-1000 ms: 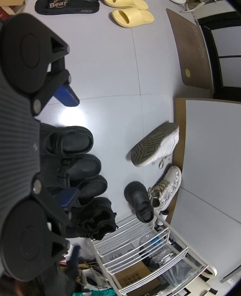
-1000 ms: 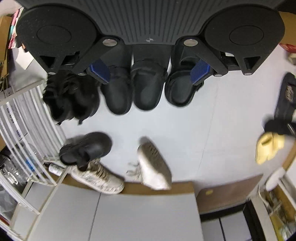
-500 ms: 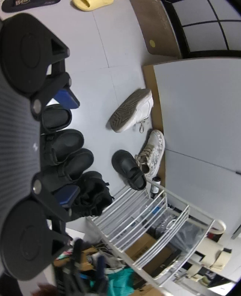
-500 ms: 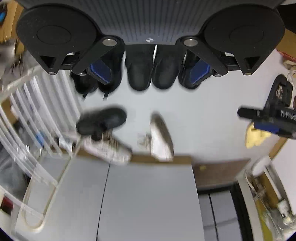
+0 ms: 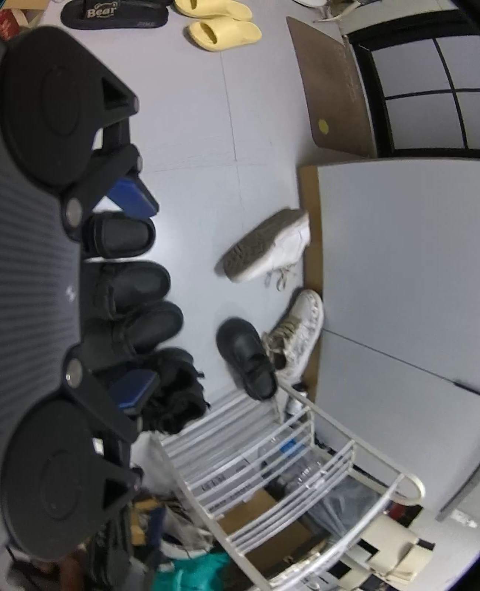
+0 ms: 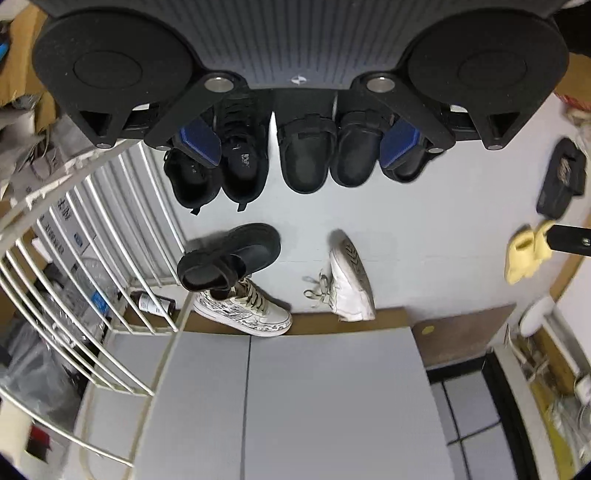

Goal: Organize scattered shoes
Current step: 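Reach the left tool to the black strapped clog beside the wire rack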

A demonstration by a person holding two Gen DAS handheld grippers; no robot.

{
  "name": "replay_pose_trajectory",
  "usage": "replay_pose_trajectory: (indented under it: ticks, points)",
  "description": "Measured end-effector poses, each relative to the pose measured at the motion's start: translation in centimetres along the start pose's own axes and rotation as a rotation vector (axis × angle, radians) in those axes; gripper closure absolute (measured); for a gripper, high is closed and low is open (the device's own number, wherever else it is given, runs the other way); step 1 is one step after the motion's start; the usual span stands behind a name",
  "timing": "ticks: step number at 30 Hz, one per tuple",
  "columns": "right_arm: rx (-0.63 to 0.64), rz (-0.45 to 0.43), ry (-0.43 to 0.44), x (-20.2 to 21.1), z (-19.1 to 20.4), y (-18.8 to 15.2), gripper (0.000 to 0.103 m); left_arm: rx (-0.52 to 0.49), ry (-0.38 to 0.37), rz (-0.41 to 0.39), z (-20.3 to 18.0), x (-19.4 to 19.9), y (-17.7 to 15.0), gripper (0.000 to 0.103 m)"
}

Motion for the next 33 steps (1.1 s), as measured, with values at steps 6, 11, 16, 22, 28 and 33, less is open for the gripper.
replay_pose_trajectory:
  ticks: [6, 11, 16, 22, 28, 33]
  points:
    - [-0.062, -0.027, 0.040, -0.8, -2.2, 0.7, 0.007, -0.005, 0.019, -0.015, -2.0, -1.6, 2.5, 0.011]
    - [-0.045, -0.022, 0.031, -2.0, -2.5, 1.5, 0.007, -0.036, 0.015, 0.004, -3.8, -4.3, 4.6, 0.012]
    - [-0.047, -0.044, 0.016, -1.4, -3.3, 2.0, 0.007, -0.043, -0.027, 0.026, -5.8, -8.6, 7.8, 0.012]
    - [-0.152, 0.001, 0.000, -3.2, -5.1, 2.1, 0.007, -0.030, -0.092, 0.037, -7.9, -14.1, 11.9, 0.012]
    - [-0.078, -0.056, -0.072, -5.2, -5.5, 3.0, 0.007, -0.042, -0.146, 0.048, -9.4, -18.4, 14.6, 0.012]
    - [-0.027, -0.075, -0.035, -8.4, -5.9, 3.4, 0.007, -0.074, -0.192, 0.071, -9.7, -22.5, 16.4, 0.021]
Point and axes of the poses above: each gripper's, at about its wrist camera, not at the fingertips, and x roughly against the way its jaws point, z to its left, y to its top, the point moved 3 cm from there along -x, roughly the way its jaws point, and after that the axes turned 12 degrees about z, right-handed, at the moved point
